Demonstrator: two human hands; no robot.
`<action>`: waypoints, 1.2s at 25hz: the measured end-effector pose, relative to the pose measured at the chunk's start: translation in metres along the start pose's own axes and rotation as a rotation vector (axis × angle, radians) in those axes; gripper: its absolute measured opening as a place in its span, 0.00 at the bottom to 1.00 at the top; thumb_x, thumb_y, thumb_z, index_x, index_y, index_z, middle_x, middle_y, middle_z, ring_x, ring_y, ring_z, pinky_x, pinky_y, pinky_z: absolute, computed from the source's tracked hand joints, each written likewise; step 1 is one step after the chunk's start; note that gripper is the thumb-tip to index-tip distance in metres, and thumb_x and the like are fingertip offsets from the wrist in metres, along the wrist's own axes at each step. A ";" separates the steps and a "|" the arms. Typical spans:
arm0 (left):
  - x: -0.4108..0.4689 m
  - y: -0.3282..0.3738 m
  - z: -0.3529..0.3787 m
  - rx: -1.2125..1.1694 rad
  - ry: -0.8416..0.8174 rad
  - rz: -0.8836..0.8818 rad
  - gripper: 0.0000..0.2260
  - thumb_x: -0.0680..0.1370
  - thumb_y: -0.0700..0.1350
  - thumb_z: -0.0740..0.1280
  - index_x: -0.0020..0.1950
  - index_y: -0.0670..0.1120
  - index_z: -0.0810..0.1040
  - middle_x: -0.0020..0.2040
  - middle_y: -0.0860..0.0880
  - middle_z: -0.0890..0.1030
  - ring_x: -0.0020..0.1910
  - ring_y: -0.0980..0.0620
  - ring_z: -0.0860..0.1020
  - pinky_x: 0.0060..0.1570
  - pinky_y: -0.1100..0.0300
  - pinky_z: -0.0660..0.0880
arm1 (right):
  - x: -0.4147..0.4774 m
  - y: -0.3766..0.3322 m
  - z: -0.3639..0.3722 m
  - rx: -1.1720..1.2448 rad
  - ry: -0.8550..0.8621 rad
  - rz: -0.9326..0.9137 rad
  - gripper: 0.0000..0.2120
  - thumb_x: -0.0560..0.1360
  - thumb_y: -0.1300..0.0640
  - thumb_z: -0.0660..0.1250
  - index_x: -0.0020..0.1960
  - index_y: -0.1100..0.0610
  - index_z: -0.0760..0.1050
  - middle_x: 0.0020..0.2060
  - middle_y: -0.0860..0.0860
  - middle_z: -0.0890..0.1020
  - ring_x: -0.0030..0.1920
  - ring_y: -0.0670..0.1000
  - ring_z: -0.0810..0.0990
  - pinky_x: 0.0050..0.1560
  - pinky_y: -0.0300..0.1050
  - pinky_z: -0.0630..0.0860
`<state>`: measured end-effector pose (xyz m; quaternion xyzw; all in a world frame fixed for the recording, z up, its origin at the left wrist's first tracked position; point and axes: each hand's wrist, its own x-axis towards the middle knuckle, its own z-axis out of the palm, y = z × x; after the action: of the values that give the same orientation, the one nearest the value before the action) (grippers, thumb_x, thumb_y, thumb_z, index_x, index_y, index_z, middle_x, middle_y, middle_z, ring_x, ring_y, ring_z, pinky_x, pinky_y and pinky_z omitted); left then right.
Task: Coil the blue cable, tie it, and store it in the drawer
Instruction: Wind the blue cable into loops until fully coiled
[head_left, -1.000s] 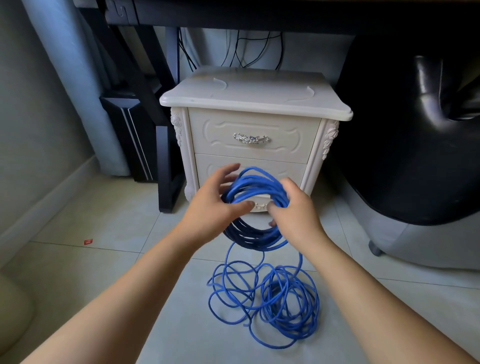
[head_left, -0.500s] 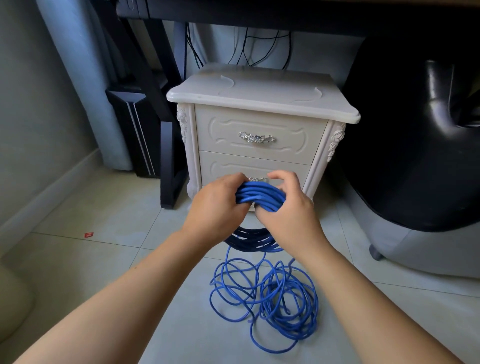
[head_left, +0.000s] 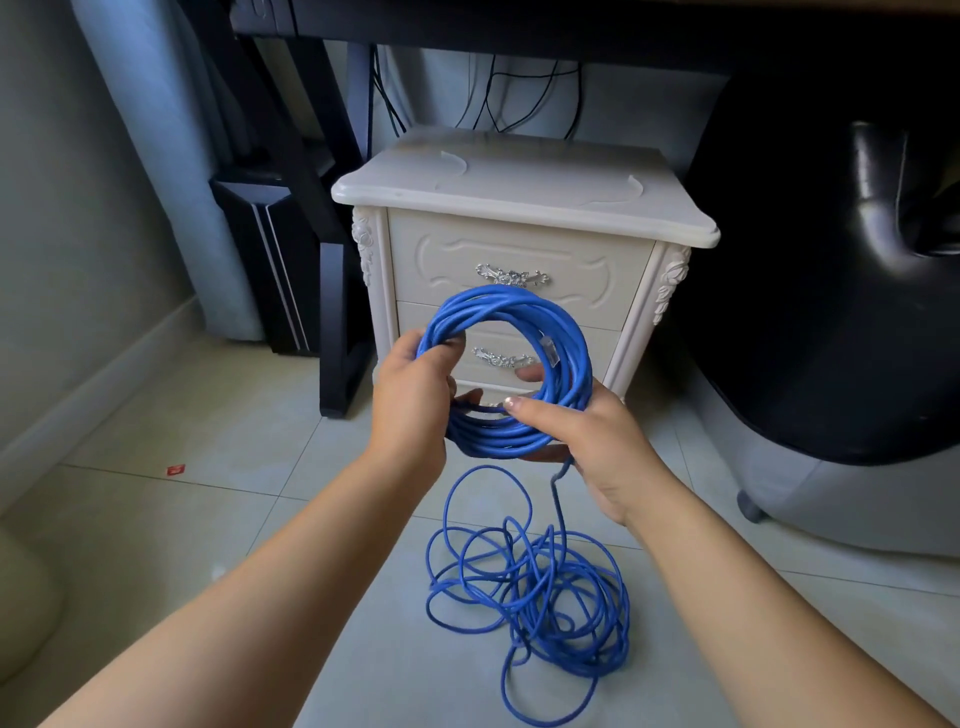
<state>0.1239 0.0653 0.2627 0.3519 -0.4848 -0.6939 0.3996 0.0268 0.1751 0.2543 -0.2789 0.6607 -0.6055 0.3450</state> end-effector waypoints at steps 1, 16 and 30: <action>-0.003 -0.003 0.002 -0.053 -0.004 -0.040 0.05 0.80 0.40 0.64 0.44 0.47 0.75 0.28 0.53 0.64 0.29 0.54 0.62 0.34 0.59 0.71 | 0.000 -0.001 0.001 0.035 0.016 0.001 0.11 0.72 0.62 0.72 0.51 0.52 0.77 0.45 0.54 0.86 0.47 0.54 0.86 0.52 0.54 0.80; -0.003 0.007 -0.024 0.924 -0.540 0.542 0.39 0.70 0.42 0.75 0.76 0.59 0.61 0.68 0.56 0.69 0.67 0.63 0.66 0.61 0.79 0.59 | 0.004 -0.010 -0.013 -0.563 0.027 -0.178 0.12 0.73 0.67 0.63 0.42 0.50 0.73 0.29 0.50 0.75 0.26 0.45 0.76 0.36 0.45 0.75; -0.004 -0.004 -0.016 1.057 -0.421 0.552 0.07 0.73 0.39 0.67 0.40 0.48 0.70 0.31 0.54 0.72 0.31 0.54 0.69 0.33 0.57 0.64 | -0.003 -0.012 -0.002 -0.697 0.008 -0.243 0.10 0.69 0.59 0.70 0.43 0.47 0.72 0.34 0.47 0.79 0.34 0.48 0.76 0.37 0.41 0.72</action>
<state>0.1384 0.0632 0.2546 0.2196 -0.9032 -0.2863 0.2323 0.0262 0.1771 0.2665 -0.4537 0.7907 -0.3817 0.1524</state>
